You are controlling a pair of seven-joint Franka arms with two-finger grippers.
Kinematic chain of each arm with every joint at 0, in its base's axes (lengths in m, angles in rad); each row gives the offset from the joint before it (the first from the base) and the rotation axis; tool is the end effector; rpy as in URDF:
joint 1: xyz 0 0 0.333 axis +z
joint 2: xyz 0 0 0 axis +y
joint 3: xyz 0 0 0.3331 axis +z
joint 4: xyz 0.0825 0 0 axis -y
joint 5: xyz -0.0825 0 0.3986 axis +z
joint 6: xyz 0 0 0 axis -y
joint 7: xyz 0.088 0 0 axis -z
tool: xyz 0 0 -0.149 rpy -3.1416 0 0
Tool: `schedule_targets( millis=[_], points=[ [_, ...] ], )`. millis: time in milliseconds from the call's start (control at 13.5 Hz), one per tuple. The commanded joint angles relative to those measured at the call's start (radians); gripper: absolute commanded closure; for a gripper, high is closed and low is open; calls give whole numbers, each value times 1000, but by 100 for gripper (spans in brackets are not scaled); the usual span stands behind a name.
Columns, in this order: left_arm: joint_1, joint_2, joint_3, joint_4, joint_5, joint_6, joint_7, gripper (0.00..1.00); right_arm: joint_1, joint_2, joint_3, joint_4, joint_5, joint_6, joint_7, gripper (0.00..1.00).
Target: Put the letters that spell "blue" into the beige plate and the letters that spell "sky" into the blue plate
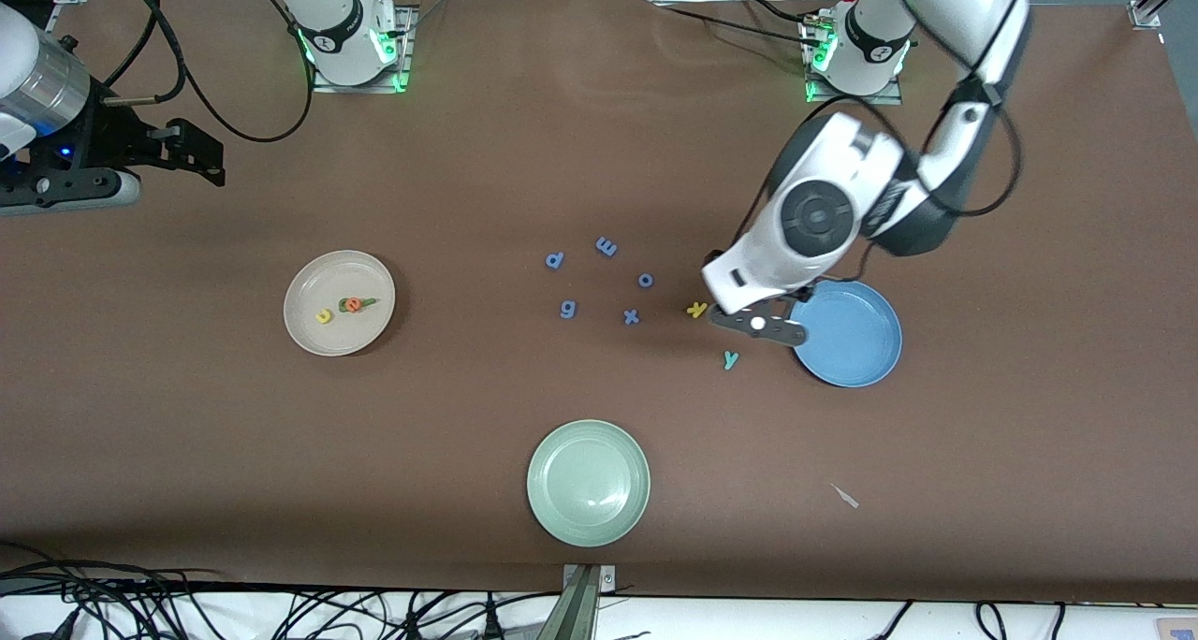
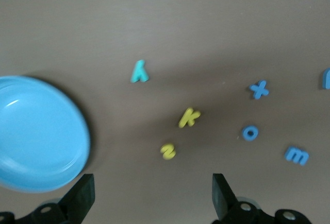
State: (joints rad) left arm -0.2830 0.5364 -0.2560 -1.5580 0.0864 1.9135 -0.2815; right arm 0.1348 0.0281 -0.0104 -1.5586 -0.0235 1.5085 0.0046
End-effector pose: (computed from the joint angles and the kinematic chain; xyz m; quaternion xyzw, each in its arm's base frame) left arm 0.6048 -0.3283 0.2963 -0.9873 0.1338 0.0852 0.0079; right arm 0.5638 0.0669 0.5844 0.9974 0.0595 -0.0382 0.0144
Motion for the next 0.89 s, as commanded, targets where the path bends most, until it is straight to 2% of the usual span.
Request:
schedule_targets(
  millis=[0, 222, 370, 815],
  points=[
    [-5, 71, 1, 18, 90, 86, -5, 0, -1, -4, -3, 8, 10, -13, -8, 0],
    [-2, 128, 1, 16, 151, 183, 52, 0, -1, -4, -5, 8, 10, -13, -8, 0],
    [21, 160, 1, 13, 141, 223, 123, 0, -1, -4, -5, 8, 10, -13, -8, 0],
    [56, 231, 4, -14, 151, 377, 139, 0, -3, -4, -5, 8, 10, -13, -11, 0]
  ],
)
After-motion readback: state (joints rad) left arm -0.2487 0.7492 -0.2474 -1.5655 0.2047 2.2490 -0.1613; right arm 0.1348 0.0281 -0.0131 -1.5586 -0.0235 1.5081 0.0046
